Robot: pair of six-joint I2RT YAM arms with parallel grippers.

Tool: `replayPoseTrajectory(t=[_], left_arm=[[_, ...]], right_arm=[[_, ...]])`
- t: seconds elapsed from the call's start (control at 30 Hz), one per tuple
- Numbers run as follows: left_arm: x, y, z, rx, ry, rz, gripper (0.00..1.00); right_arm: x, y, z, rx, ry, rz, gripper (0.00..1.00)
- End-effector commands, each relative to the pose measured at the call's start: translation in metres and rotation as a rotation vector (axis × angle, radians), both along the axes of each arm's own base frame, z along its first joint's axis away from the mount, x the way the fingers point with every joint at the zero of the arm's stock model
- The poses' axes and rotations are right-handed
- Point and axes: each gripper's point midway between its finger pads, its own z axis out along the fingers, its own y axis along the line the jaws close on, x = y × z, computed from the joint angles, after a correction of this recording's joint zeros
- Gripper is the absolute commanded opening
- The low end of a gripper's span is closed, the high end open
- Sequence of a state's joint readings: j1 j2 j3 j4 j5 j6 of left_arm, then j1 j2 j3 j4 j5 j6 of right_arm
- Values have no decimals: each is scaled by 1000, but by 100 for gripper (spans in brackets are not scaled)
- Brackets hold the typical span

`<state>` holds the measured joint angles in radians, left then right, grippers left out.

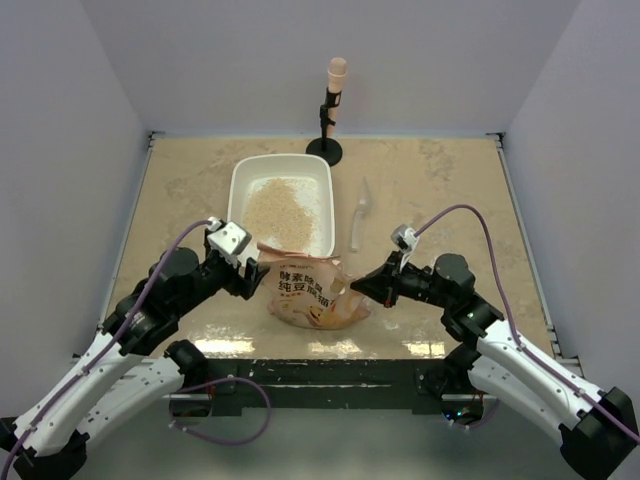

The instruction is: Fill the litter box with clean litter

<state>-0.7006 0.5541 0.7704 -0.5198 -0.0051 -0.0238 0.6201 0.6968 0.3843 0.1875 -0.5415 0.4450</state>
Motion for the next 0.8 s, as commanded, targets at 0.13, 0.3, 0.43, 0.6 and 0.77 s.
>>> replayPoseTrajectory(t=[0.13,0.3,0.43,0.6,0.77], left_arm=[[1,-19,9,-136,-18,-57,76],[-20,-54,-15,-198,106,-332,75],[-11,-51,-24,-243,132,-377,73],[-13,-53,-31,-275,175,-485,59],[-18,-51,-25,-330,187,-547,36]], right_arm=[[-12,5,34,128,-92,63,0],[-13,5,38,133,-105,71,0],[-15,3,40,142,-108,63,0],[-16,1,39,149,-102,55,0],[-17,1,34,151,-83,52,0]])
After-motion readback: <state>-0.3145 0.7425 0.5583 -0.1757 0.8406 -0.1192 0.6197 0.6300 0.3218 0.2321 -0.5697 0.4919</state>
